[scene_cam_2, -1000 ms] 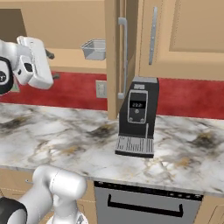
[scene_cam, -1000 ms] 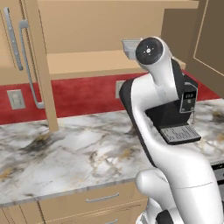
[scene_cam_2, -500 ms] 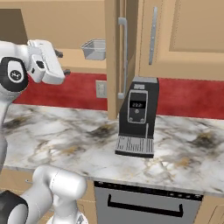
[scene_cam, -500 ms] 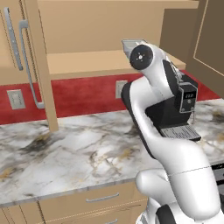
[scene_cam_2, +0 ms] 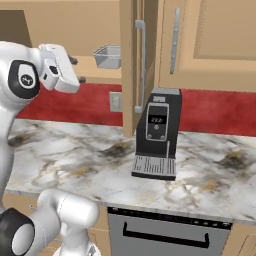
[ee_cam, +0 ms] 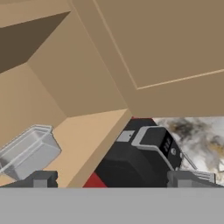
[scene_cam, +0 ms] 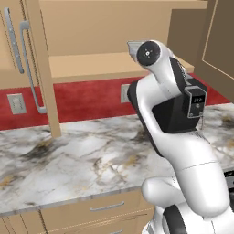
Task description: Retrieve the tupperware and aluminum foil from the cabinet and place them on the dining counter near the plate with carrot and squash to prepare for storing leftovers.
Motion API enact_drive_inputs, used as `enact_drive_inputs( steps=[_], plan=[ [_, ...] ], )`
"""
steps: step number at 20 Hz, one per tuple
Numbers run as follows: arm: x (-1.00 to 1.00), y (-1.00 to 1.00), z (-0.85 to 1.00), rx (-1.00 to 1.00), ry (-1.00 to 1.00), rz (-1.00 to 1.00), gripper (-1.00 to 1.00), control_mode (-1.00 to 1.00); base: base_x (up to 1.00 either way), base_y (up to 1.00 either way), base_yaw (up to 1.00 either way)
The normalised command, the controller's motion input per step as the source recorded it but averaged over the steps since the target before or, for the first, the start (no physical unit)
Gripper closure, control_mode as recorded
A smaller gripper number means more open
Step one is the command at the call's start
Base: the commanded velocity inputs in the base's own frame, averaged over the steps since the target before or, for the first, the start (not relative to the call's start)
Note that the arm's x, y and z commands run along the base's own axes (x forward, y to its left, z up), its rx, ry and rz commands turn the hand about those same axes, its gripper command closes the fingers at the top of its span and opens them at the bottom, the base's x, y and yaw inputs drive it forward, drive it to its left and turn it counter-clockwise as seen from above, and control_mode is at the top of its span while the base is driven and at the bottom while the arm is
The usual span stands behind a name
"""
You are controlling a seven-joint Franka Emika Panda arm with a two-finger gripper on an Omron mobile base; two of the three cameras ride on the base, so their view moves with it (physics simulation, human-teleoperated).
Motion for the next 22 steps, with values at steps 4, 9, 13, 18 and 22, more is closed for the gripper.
enact_drive_inputs(
  steps=[4, 9, 13, 18, 22],
  plan=[
    [0.26, -0.06, 0.00, 0.00, 0.00, 0.01, -1.00, -1.00, 0.00, 0.00, 0.00],
    [0.26, -0.06, 0.00, 0.00, 0.00, 0.01, -1.00, -1.00, 0.00, 0.00, 0.00],
    [0.23, -0.02, 0.00, 0.00, 0.00, 0.00, -1.00, -1.00, 0.00, 0.00, 0.00],
    [0.32, -0.02, 0.02, 0.00, 0.00, 0.00, -1.00, -1.00, 0.00, 0.00, 0.00],
    [0.38, -0.04, 0.00, 0.00, 0.00, 0.00, -1.00, -1.00, 0.00, 0.00, 0.00]
  ],
)
